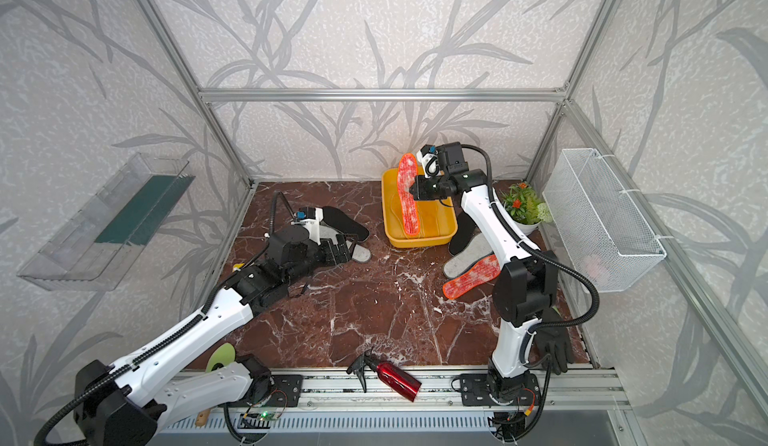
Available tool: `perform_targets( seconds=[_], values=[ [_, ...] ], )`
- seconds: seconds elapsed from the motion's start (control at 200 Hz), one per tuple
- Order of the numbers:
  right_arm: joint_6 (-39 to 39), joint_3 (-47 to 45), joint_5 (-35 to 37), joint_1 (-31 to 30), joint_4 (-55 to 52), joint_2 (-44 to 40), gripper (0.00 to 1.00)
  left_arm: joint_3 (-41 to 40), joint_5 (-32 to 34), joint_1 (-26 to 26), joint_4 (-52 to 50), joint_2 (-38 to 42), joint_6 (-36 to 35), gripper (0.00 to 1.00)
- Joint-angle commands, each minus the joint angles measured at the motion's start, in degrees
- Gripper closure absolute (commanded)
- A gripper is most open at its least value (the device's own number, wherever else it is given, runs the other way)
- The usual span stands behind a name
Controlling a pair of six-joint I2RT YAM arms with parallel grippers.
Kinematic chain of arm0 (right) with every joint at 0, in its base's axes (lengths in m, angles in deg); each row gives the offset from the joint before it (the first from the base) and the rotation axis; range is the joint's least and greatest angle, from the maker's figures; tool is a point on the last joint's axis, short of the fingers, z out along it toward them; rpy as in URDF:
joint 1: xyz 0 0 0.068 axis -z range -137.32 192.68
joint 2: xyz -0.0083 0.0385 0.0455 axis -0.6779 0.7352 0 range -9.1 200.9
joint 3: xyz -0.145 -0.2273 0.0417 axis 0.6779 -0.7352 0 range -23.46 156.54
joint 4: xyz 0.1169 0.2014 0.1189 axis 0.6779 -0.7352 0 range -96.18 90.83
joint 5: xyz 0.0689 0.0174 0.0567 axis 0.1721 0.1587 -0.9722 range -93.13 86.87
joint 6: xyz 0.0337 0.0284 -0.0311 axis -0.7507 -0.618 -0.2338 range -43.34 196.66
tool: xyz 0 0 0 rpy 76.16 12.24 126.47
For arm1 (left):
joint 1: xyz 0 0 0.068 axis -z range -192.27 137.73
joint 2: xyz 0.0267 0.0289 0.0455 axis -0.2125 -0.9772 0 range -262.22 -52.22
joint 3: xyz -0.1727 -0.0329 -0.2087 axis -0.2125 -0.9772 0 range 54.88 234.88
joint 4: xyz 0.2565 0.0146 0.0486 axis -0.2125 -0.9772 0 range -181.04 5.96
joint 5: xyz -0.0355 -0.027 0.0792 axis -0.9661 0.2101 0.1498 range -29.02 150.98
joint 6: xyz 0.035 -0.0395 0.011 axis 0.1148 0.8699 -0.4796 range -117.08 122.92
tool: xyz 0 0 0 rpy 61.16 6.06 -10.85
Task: Put the insoles into the storage box
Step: Place the insole in the storage box.
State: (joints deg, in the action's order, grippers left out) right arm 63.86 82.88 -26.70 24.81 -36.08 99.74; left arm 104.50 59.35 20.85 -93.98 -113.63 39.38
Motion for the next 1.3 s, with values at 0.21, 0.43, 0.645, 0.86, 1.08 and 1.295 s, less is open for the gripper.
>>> perform_targets(
  seconds=[0.21, 0.43, 0.645, 0.86, 1.08, 1.295],
  values=[
    [-2.57, 5.29, -4.41, 0.11, 0.47, 10.26, 1.0, 0.28, -8.91, -4.11, -2.99, -1.18, 1.62, 0.01],
    [-1.04, 10.84, -5.73, 0.37, -2.61, 17.25, 1.0, 0.56, -5.83, -4.74, -6.69, -0.42, 0.18, 0.01],
    [1.76, 19.96, -8.91, 2.12, -6.56, 22.9, 1.0, 0.99, -6.8, -5.19, -6.47, -1.84, -0.07, 0.01],
    [3.94, 31.73, -12.37, 4.21, -13.68, 27.55, 1.0, 2.4, -7.68, -5.52, -6.5, -4.36, -0.5, 0.01],
    [4.77, 33.49, -10.92, 4.25, -15.44, 30.19, 1.0, 3.72, -8.29, -5.84, -6.24, -6.09, -0.91, 0.01],
    [6.33, 33.4, -8.59, 3.92, -16.45, 32.56, 1.0, 4.06, -8.02, -6.11, -6.99, -6.36, -1.22, 0.01]
  ],
)
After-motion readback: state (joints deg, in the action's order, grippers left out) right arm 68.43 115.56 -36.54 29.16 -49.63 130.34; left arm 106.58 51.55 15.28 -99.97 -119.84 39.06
